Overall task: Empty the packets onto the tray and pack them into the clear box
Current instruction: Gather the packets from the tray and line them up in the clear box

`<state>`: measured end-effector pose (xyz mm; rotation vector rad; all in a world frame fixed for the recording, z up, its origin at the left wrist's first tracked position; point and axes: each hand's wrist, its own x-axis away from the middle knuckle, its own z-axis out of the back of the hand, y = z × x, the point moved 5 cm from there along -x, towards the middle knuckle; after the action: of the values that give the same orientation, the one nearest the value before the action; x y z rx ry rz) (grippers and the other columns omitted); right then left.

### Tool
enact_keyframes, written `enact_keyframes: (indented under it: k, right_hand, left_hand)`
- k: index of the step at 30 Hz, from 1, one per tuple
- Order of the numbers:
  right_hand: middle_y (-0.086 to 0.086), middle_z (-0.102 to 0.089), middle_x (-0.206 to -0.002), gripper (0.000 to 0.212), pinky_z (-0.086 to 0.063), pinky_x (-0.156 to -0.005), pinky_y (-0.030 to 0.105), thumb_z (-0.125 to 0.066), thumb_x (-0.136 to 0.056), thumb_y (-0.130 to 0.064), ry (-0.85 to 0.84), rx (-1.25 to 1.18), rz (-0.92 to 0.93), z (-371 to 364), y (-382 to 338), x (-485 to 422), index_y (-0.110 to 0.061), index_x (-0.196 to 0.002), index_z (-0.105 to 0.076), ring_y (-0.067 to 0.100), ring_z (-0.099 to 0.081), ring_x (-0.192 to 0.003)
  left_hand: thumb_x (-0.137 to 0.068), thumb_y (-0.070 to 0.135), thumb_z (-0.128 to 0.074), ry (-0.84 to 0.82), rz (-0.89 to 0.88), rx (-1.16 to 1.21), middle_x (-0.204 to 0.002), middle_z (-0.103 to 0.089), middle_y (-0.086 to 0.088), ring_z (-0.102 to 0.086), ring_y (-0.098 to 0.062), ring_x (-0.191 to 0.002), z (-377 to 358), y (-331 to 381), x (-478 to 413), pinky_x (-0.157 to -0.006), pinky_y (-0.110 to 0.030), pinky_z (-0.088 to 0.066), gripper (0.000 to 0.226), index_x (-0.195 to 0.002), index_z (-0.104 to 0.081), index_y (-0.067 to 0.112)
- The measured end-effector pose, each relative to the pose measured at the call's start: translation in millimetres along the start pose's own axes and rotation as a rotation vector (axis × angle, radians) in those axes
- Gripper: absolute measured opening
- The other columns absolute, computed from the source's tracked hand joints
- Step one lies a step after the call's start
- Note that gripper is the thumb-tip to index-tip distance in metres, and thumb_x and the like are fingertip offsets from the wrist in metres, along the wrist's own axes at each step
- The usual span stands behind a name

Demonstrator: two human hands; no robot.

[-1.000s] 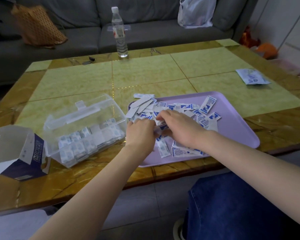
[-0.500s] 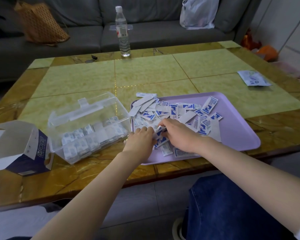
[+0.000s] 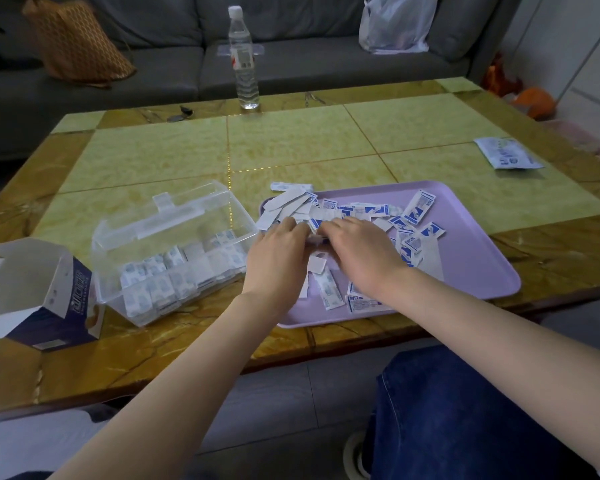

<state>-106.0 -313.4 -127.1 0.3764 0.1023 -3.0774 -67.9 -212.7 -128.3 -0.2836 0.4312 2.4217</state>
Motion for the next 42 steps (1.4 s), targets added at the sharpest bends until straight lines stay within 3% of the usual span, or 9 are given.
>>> enact_keyframes:
  k: [3, 8, 14, 19, 23, 28, 33, 37, 42]
  right_hand:
    - [0.003, -0.061, -0.108, 0.021, -0.03, -0.07, 0.027, -0.046, -0.094, -0.008, -0.057, 0.029, -0.05, -2.5, 6.7, 0.9, -0.014, -0.113, -0.053, 0.023, -0.055, -0.099]
    - [0.007, -0.06, -0.107, 0.024, -0.031, -0.067, 0.031, -0.039, -0.09, 0.002, -0.202, 0.026, -0.114, -20.3, 19.0, 10.9, -0.011, -0.106, -0.051, 0.027, -0.053, -0.098]
    - [0.013, -0.06, -0.107, 0.03, -0.036, -0.064, 0.033, -0.041, -0.09, 0.004, -0.238, -0.068, -0.142, -32.7, 21.5, 14.4, -0.008, -0.117, -0.044, 0.032, -0.057, -0.091]
    - [0.001, -0.063, -0.104, 0.017, -0.041, -0.065, 0.033, -0.052, -0.09, -0.005, -0.121, -0.202, -0.1, -27.9, 19.3, 9.5, -0.016, -0.104, -0.055, 0.024, -0.058, -0.092]
    - [0.002, -0.059, -0.102, 0.014, -0.038, -0.065, 0.032, -0.051, -0.092, -0.011, -0.232, -0.178, -0.122, -32.2, 25.5, 7.9, -0.017, -0.103, -0.059, 0.024, -0.055, -0.098]
    - [0.003, -0.054, -0.108, 0.022, -0.043, -0.071, 0.037, -0.043, -0.093, -0.005, -0.305, -0.228, -0.098, -30.9, 21.6, 6.8, -0.013, -0.109, -0.056, 0.025, -0.052, -0.101]
    - [0.004, -0.057, -0.109, 0.025, -0.046, -0.069, 0.039, -0.043, -0.091, 0.0, -0.274, -0.309, -0.108, -26.3, 12.0, 6.4, -0.016, -0.109, -0.039, 0.026, -0.057, -0.086]
    - [0.008, -0.06, -0.097, 0.012, -0.049, -0.072, 0.045, -0.043, -0.094, -0.006, -0.155, -0.415, -0.179, -23.2, 16.6, 3.0, -0.015, -0.101, -0.04, 0.028, -0.058, -0.081]
    - [0.003, -0.056, -0.1, 0.015, -0.046, -0.073, 0.037, -0.051, -0.095, -0.015, -0.086, -0.426, -0.24, -25.3, 33.1, 5.7, -0.007, -0.107, -0.047, 0.021, -0.053, -0.085]
  left_hand:
    - [-0.094, 0.022, -0.052, -0.072, -0.016, 0.13, -0.109, -0.055, -0.006, -0.054, -0.028, -0.097, -0.8, -2.4, -1.3, -0.068, -0.028, -0.03, 0.02, -0.112, -0.054, 0.011]
    - [-0.094, 0.018, -0.051, -0.355, 0.1, 0.068, -0.125, -0.055, -0.007, -0.052, -0.027, -0.113, -28.9, -21.4, 16.0, -0.091, -0.035, -0.038, 0.037, -0.128, -0.038, 0.015]
    - [-0.095, 0.01, -0.043, -0.311, 0.136, 0.08, -0.107, -0.063, -0.005, -0.057, -0.027, -0.095, -26.7, -30.3, 16.3, -0.074, -0.03, -0.039, 0.019, -0.106, -0.058, 0.015]
    - [-0.094, 0.019, -0.052, -0.219, 0.165, 0.156, -0.101, -0.067, 0.002, -0.06, -0.023, -0.093, -21.0, -27.3, 12.2, -0.067, -0.03, -0.042, 0.012, -0.107, -0.053, 0.018]
    - [-0.093, 0.016, -0.053, -0.284, 0.194, 0.181, -0.104, -0.066, 0.005, -0.061, -0.024, -0.091, -29.3, -29.9, 14.5, -0.069, -0.035, -0.048, 0.024, -0.115, -0.043, 0.018]
    - [-0.086, 0.026, -0.063, -0.312, 0.111, 0.155, -0.129, -0.047, -0.004, -0.043, -0.024, -0.12, -37.8, -25.6, 15.7, -0.096, -0.035, -0.036, 0.055, -0.134, -0.035, 0.021]
    - [-0.1, 0.028, -0.038, -0.217, 0.009, -0.028, -0.128, -0.05, 0.002, -0.042, -0.023, -0.114, -34.9, -4.9, 10.3, -0.091, -0.035, -0.027, 0.033, -0.131, -0.035, 0.02]
    - [-0.097, 0.017, -0.044, -0.198, 0.065, -0.044, -0.113, -0.059, -0.001, -0.049, -0.025, -0.106, -36.2, -6.2, 7.8, -0.086, -0.036, -0.031, 0.014, -0.111, -0.046, 0.018]
    - [-0.102, 0.021, -0.031, -0.284, 0.043, -0.064, -0.109, -0.058, -0.007, -0.047, -0.028, -0.107, -41.2, -8.3, 7.1, -0.089, -0.037, -0.033, 0.028, -0.105, -0.058, 0.013]
